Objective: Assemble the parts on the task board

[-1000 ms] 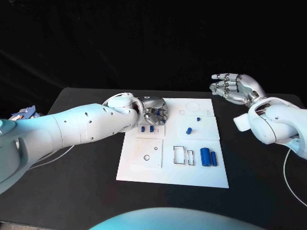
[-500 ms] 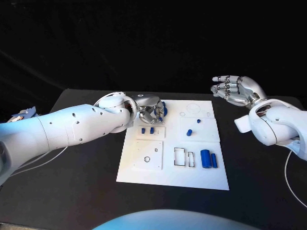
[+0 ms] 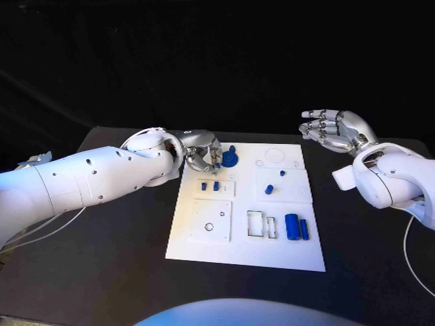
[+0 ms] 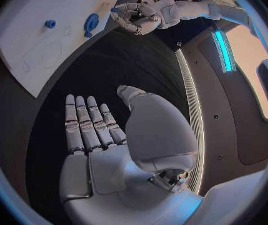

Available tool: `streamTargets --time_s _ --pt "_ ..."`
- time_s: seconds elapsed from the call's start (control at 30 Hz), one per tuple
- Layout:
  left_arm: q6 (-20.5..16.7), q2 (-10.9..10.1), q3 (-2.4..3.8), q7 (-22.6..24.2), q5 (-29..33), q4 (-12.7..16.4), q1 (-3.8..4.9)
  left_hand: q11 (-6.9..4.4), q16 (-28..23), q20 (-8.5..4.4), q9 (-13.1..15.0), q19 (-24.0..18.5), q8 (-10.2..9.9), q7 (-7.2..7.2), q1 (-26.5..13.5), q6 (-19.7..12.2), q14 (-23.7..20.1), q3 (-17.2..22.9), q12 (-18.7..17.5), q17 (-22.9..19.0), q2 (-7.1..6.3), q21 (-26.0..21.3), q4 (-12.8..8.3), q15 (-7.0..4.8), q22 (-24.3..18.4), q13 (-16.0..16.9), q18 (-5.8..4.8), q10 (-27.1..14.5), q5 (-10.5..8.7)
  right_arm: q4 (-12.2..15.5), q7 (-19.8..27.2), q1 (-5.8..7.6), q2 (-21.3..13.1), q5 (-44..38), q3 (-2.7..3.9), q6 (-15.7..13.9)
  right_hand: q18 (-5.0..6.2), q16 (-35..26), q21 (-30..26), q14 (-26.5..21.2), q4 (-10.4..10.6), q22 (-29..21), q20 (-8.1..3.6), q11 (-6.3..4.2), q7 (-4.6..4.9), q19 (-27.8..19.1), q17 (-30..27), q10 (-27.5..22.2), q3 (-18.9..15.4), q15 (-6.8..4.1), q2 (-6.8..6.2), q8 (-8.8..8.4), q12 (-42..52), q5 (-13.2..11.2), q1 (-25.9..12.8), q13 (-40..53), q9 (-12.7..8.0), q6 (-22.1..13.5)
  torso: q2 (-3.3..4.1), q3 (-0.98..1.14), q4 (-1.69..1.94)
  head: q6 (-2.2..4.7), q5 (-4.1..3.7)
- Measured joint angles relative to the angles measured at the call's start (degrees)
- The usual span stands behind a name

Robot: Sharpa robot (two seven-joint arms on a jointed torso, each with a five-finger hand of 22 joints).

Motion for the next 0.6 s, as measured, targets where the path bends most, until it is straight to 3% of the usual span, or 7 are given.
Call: streamTargets --time_s 0.6 --pt "2.44 0.25 -0.44 -0.75 0.29 -1.92 -0.24 0.00 0.00 0.00 0.07 0.00 -0.16 0.01 -0.31 -0.01 0.00 0.00 -0.22 -0.47 -0.31 0.00 0.00 0.00 -0.10 0.00 0.01 0.40 0.07 0.05 0.00 -0.08 0.00 0.06 0.00 0.25 0.00 0.00 0.00 0.00 0.00 -0.05 0.00 0.00 0.00 0.00 -0.05 -0.01 0.00 0.00 0.00 0.00 0.00 0.00 0.00 0.00 -0.01 0.00 0.04 0.07 -0.07 -0.15 0.20"
